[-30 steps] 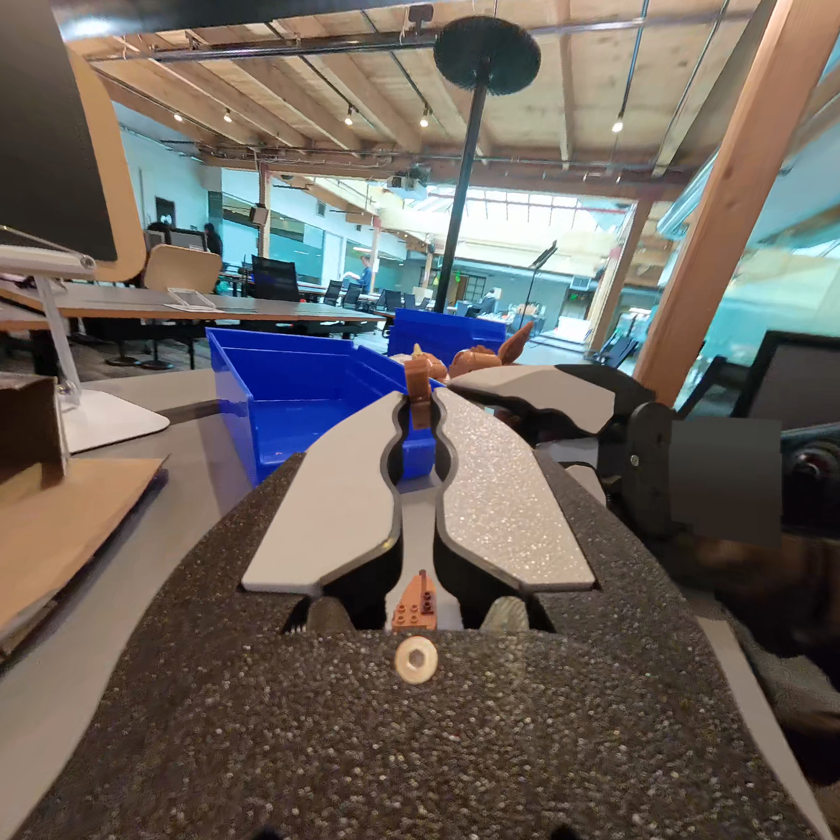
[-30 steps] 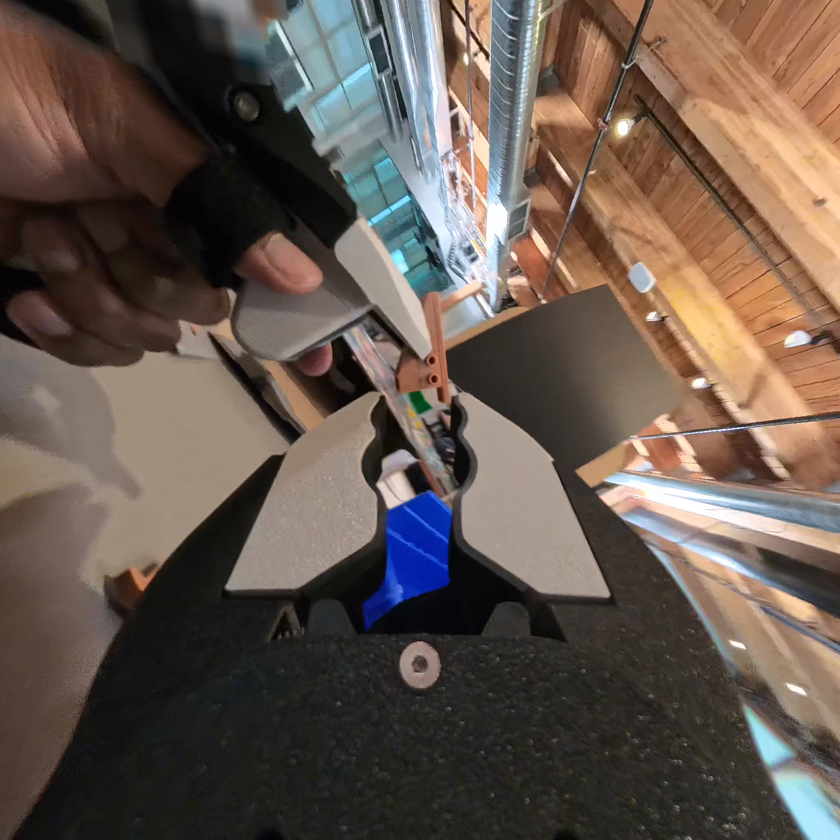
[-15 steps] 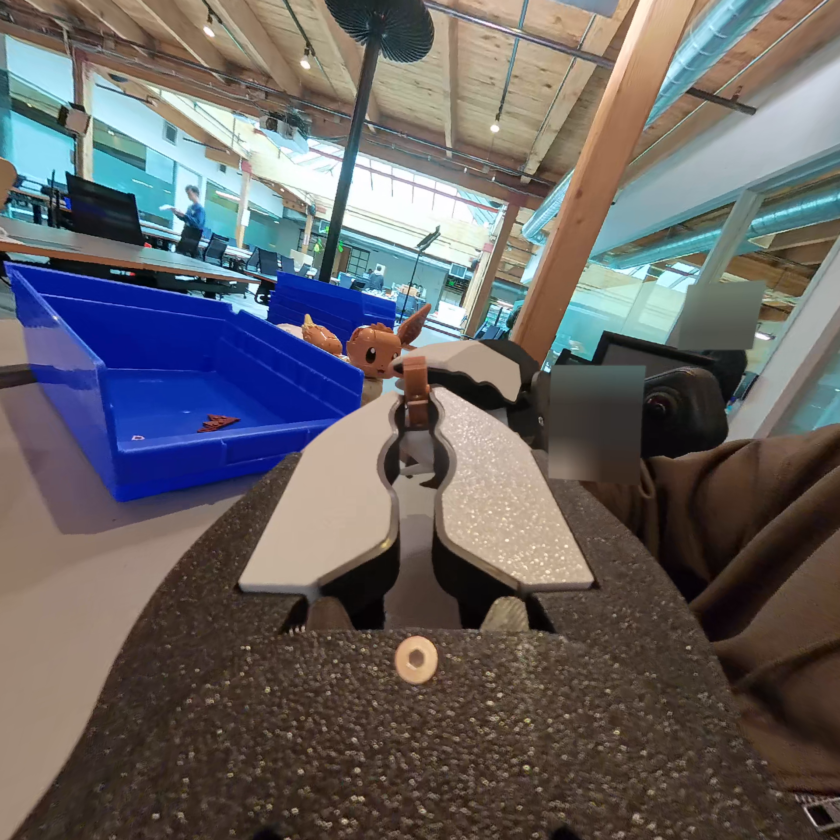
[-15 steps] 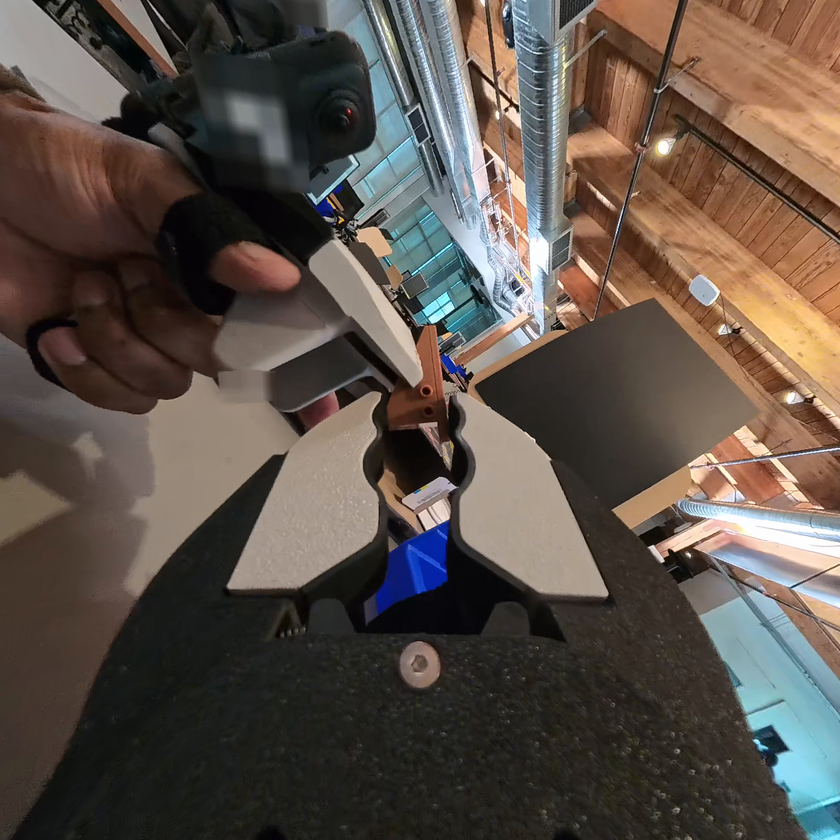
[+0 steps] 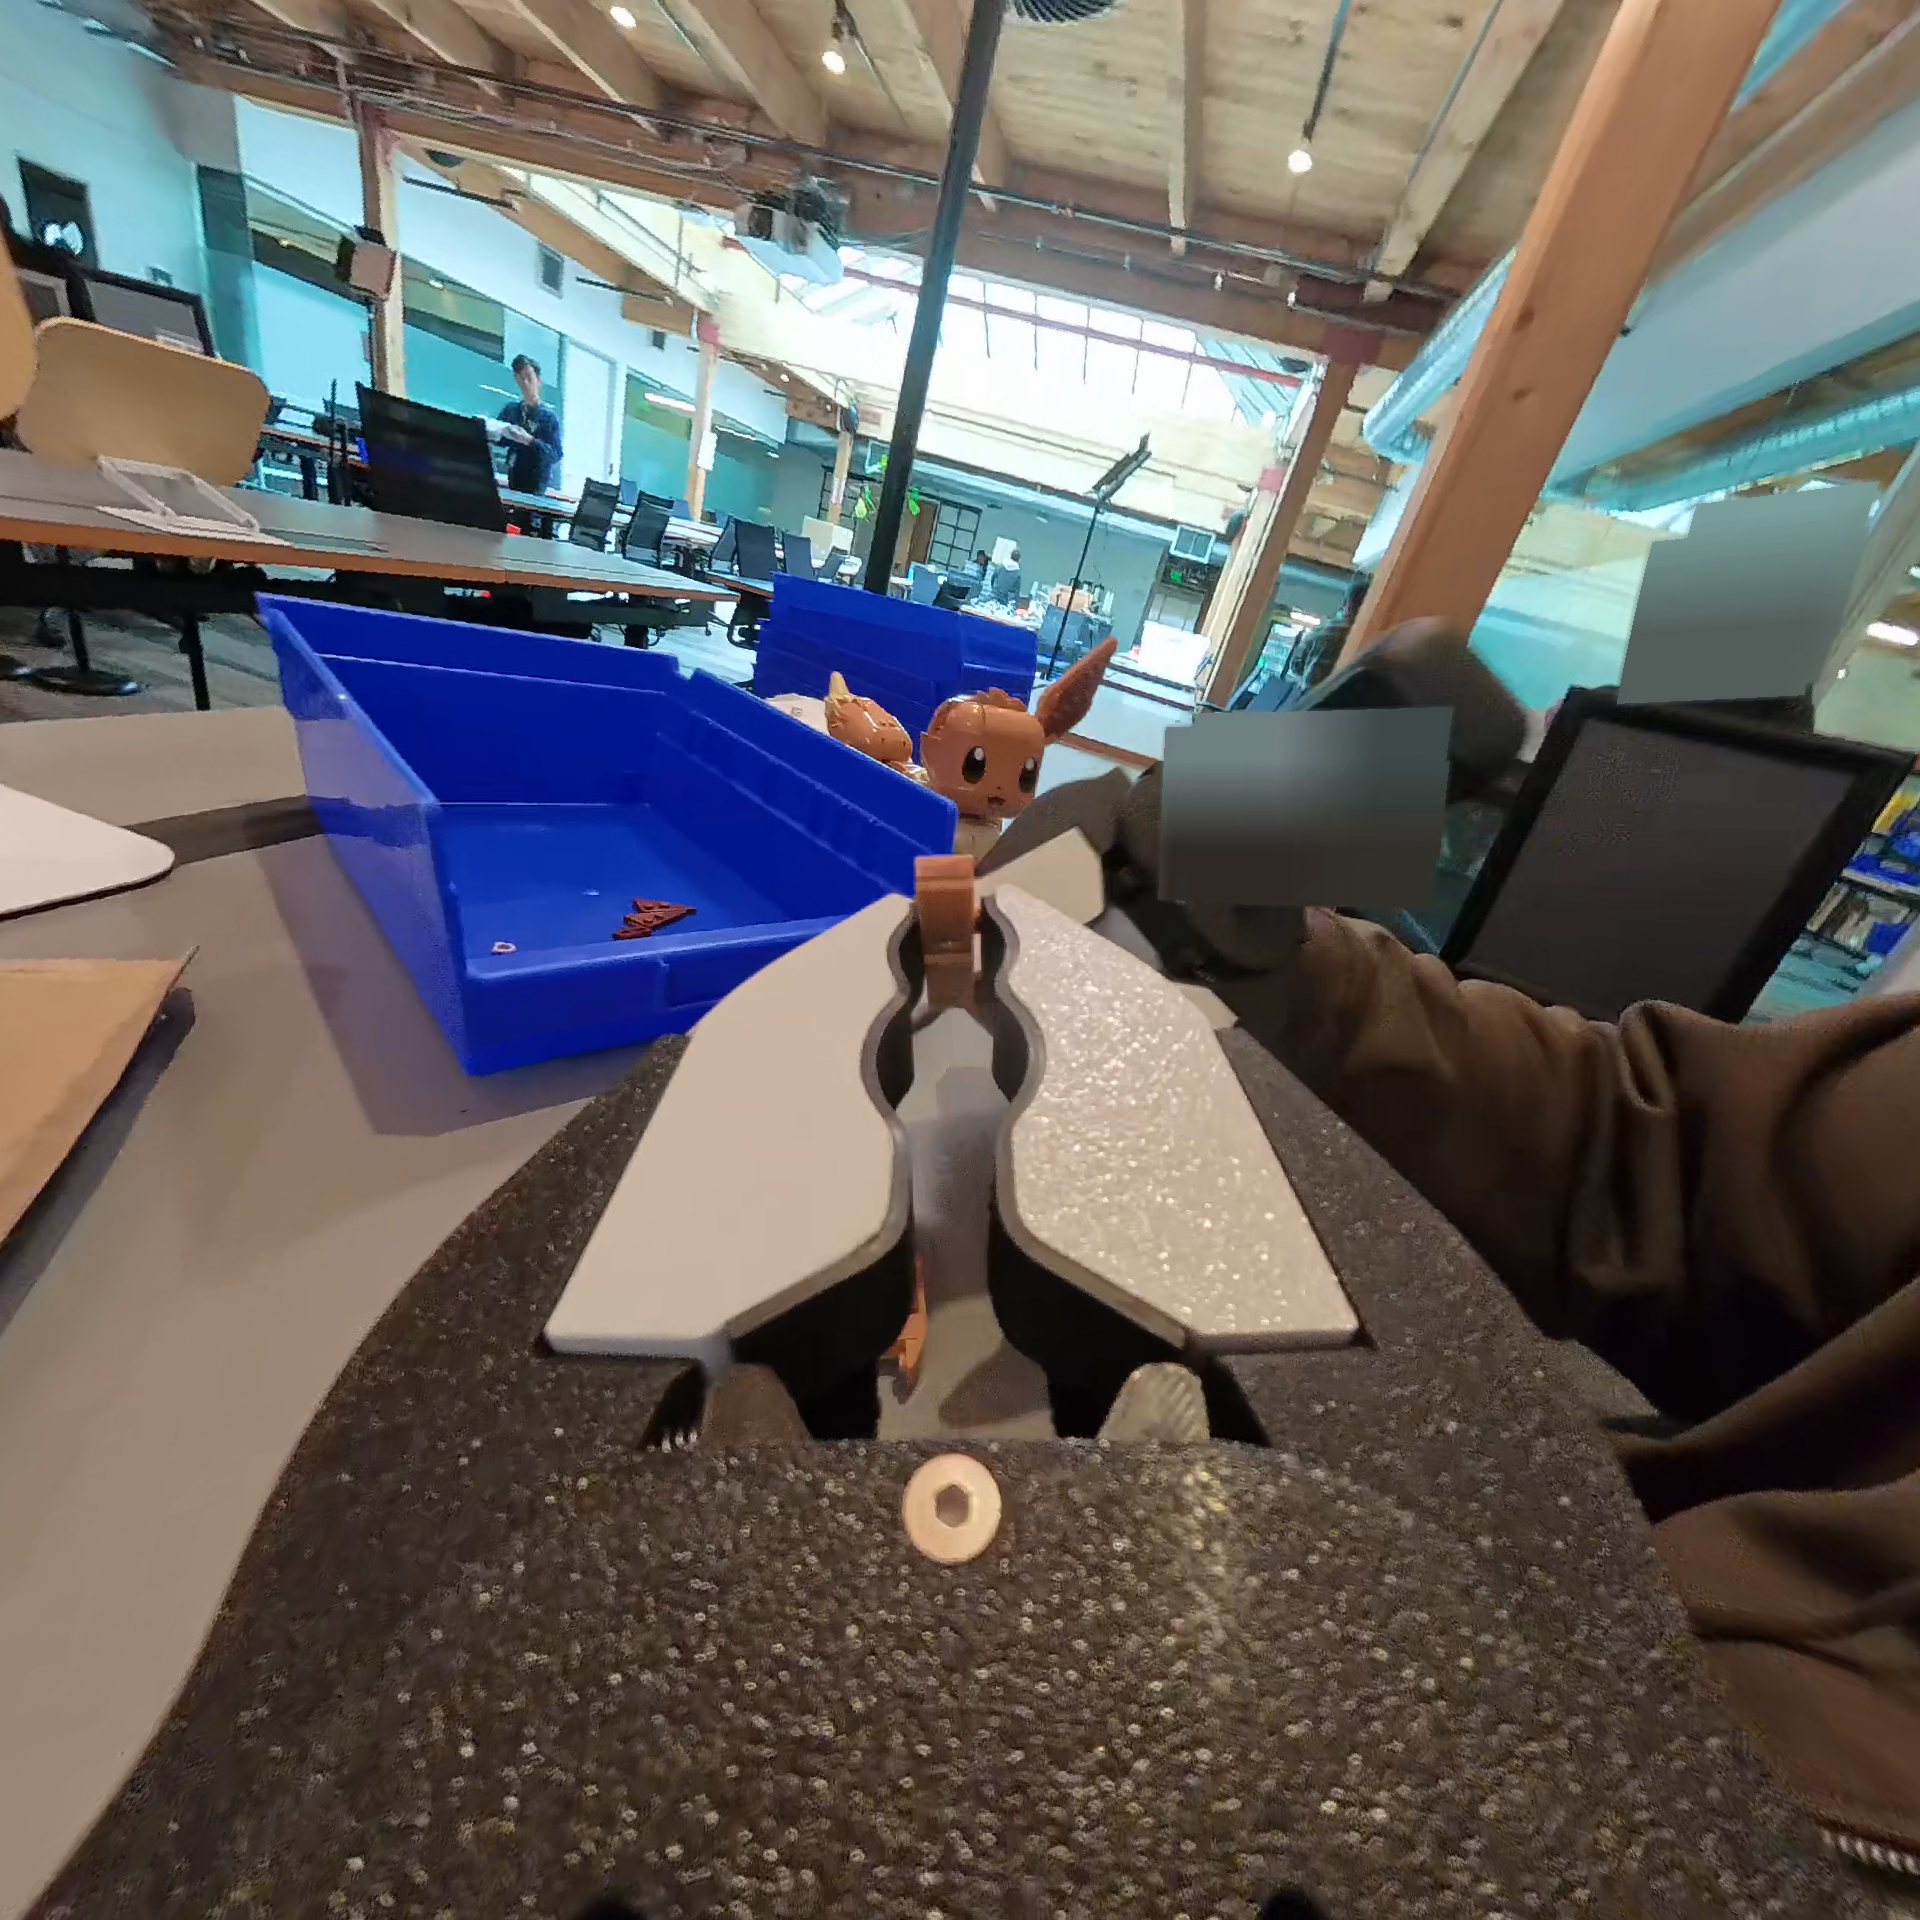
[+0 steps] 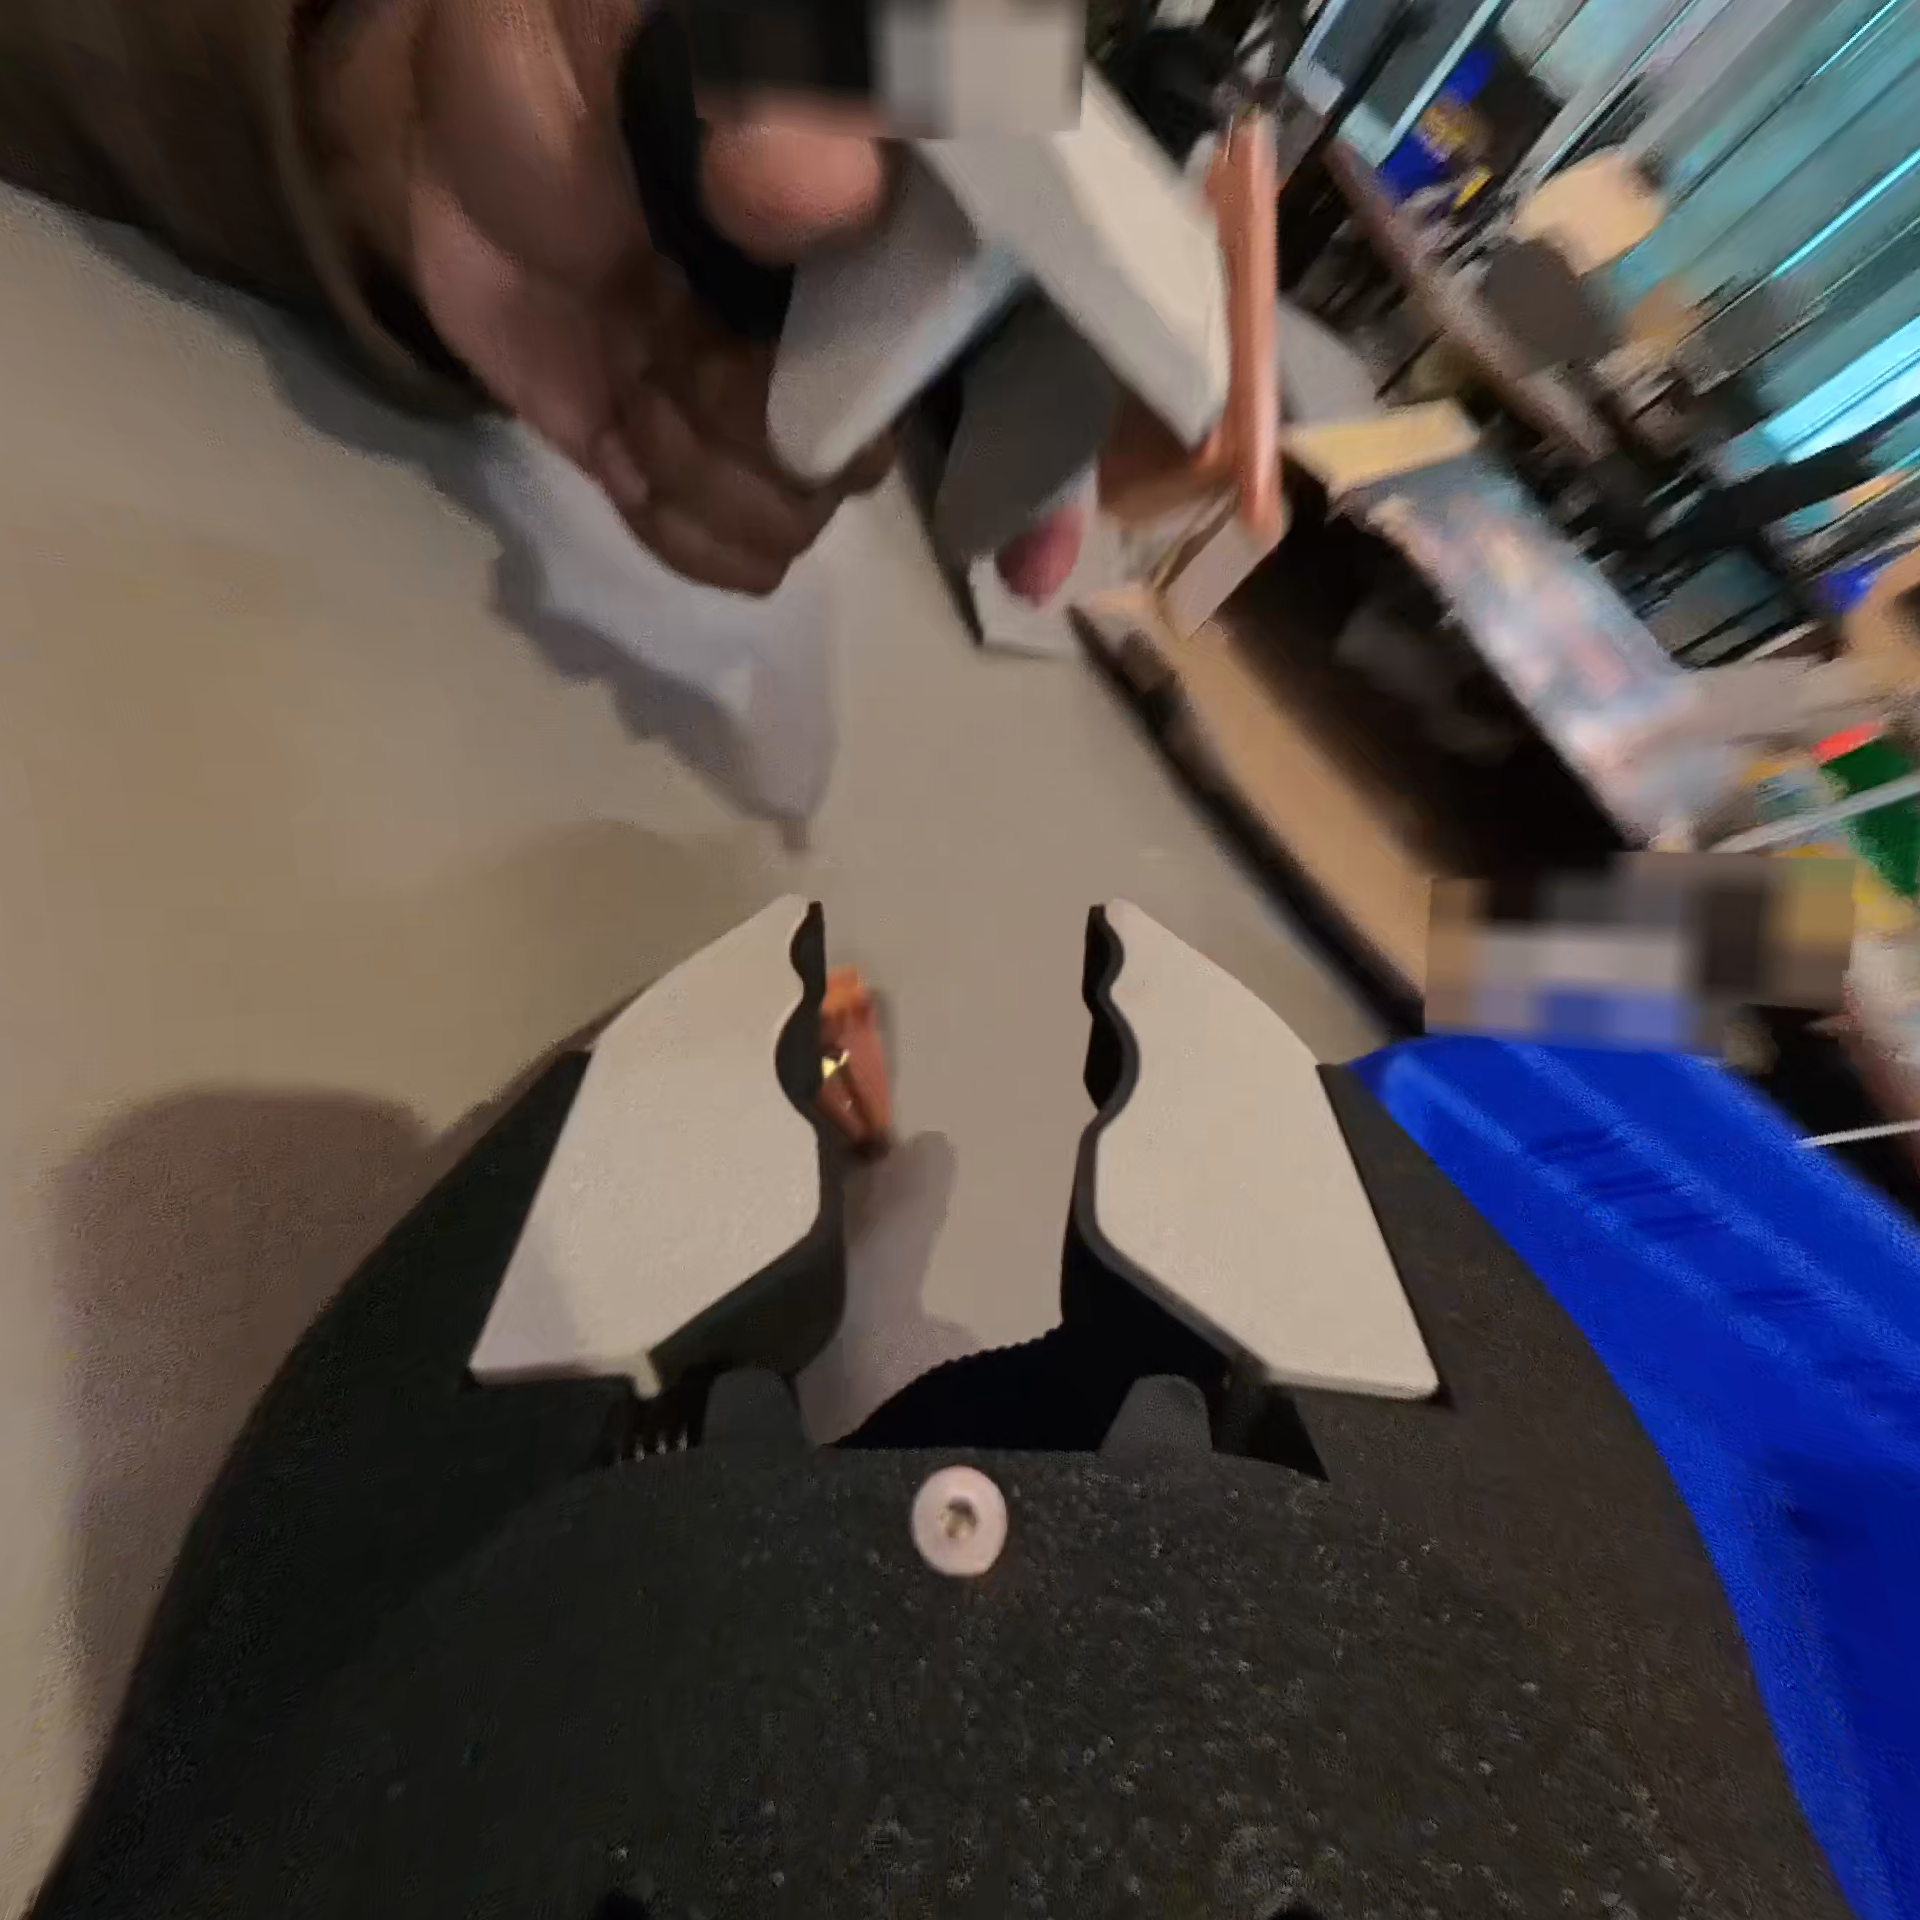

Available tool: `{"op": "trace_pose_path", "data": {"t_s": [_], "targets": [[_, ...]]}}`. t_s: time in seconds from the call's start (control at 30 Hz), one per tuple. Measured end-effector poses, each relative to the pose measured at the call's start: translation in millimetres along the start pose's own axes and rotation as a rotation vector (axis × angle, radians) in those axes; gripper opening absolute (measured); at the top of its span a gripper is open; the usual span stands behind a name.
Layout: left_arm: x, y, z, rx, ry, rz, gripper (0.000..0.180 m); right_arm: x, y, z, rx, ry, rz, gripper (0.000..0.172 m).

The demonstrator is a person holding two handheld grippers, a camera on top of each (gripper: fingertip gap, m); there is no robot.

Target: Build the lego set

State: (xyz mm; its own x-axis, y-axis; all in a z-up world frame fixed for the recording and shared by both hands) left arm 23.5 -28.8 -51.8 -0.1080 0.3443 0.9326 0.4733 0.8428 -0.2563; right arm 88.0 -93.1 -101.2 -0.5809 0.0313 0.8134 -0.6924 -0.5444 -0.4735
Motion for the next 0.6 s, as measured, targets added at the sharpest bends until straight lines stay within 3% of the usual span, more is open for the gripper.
{"op": "trace_pose_path", "data": {"t_s": [0.17, 0.37, 0.43, 0.5, 0.6], "targets": [[4.0, 6.3, 4.1, 0.024, -0.007, 0.019, 0.009, -33.7, 13.1, -2.8, 0.173, 0.113, -0.161, 0.048], [-2.1, 3.2, 0.9, 0.003, 0.025, 0.012, 0.009, -48.2, 13.8, -20.3, 0.197, 0.223, -0.274, 0.049], [-4.4, 2.2, -0.2, -0.004, 0.039, 0.008, 0.009, -50.2, 16.7, -22.0, 0.233, 0.262, -0.334, 0.037], [-6.0, 2.5, -0.2, -0.003, 0.049, 0.005, 0.009, -49.4, 17.9, -22.8, 0.222, 0.273, -0.334, 0.027], [-6.6, 5.7, 1.1, 0.012, 0.055, 0.010, 0.009, -47.4, 16.5, -23.2, 0.162, 0.281, -0.246, 0.026]]}}
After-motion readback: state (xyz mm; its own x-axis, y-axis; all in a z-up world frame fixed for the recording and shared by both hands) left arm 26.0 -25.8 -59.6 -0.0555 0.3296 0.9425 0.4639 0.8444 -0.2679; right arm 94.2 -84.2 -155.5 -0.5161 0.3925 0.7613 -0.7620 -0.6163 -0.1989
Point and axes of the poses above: each gripper's, where its closed fingertips meet, z back along the fingers, x out of its top, y = z × x across the jaws, the point moved 4 cm from there along z, back along the fingers, and after that the axes turned 7 degrees about -y, right-handed, at the moved point
